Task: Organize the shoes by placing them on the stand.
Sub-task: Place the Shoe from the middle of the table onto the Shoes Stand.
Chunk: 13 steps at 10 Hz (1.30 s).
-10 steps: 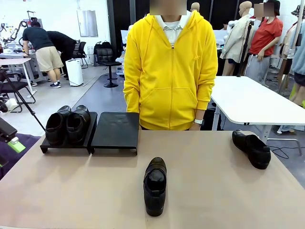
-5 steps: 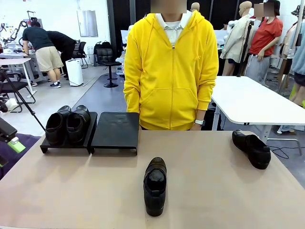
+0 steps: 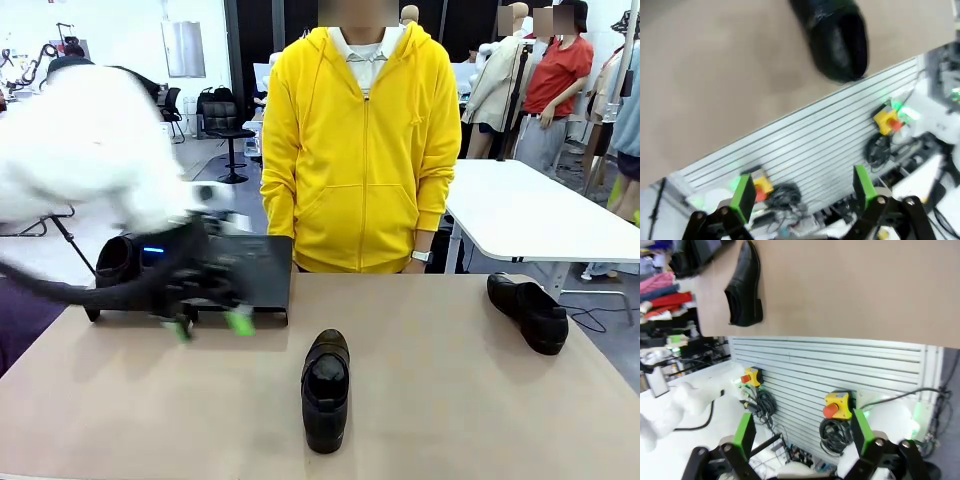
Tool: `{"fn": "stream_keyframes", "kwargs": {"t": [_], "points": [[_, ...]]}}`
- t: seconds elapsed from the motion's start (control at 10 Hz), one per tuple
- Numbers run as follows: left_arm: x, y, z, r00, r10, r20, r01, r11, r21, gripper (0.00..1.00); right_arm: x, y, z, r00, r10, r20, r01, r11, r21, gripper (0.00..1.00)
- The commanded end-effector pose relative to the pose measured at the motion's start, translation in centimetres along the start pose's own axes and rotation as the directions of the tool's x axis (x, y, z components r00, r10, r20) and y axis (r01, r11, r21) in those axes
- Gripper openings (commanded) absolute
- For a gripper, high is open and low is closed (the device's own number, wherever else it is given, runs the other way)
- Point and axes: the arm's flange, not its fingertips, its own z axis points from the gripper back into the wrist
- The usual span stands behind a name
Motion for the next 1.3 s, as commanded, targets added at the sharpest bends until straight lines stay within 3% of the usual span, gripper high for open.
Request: {"fn": "stream_keyframes", "kwargs": {"t": [0.0, 0.1, 0.3, 0.4, 0.7, 0.9, 1.1, 1.2], "points": [[8.4, -5.9, -2.9, 0.981, 0.191, 0.032, -0.193, 0.976, 0.103, 1.0, -0.1, 0.1, 0.2, 1.0, 0.012, 0.001, -0.012, 1.0, 0.02, 1.0], [9.5, -9.0, -5.3, 0.974, 0.201, 0.103, -0.215, 0.966, 0.146, 1.0, -0.1, 0.1, 0.2, 1.0, 0.012, 0.001, -0.012, 1.0, 0.02, 1.0], [9.9, -11.2, -6.9, 0.972, 0.214, 0.101, -0.227, 0.965, 0.133, 1.0, -0.1, 0.1, 0.2, 1.0, 0.012, 0.001, -0.012, 1.0, 0.02, 1.0], [8.4, -10.5, -7.5, 0.982, 0.165, 0.09, -0.173, 0.981, 0.087, 1.0, -0.1, 0.1, 0.2, 1.0, 0.012, 0.001, -0.012, 1.0, 0.02, 1.0], [8.4, -10.5, -7.5, 0.982, 0.165, 0.09, -0.173, 0.981, 0.087, 1.0, -0.1, 0.1, 0.2, 1.0, 0.012, 0.001, -0.012, 1.0, 0.02, 1.0], [9.7, -11.1, -9.6, 0.981, 0.148, 0.122, -0.16, 0.983, 0.093, 1.0, -0.1, 0.1, 0.2, 1.0, 0.012, 0.001, -0.012, 1.0, 0.02, 1.0], [10.2, -11.2, -12.0, 0.951, 0.197, 0.236, -0.22, 0.973, 0.073, 1.0, -0.1, 0.1, 0.2, 1.0, 0.012, 0.001, -0.012, 1.0, 0.02, 1.0], [10.1, -11.2, -13.2, 0.954, 0.199, 0.226, -0.227, 0.968, 0.107, 1.0, -0.1, 0.1, 0.2, 1.0, 0.012, 0.001, -0.012, 1.0, 0.02, 1.0]]}}
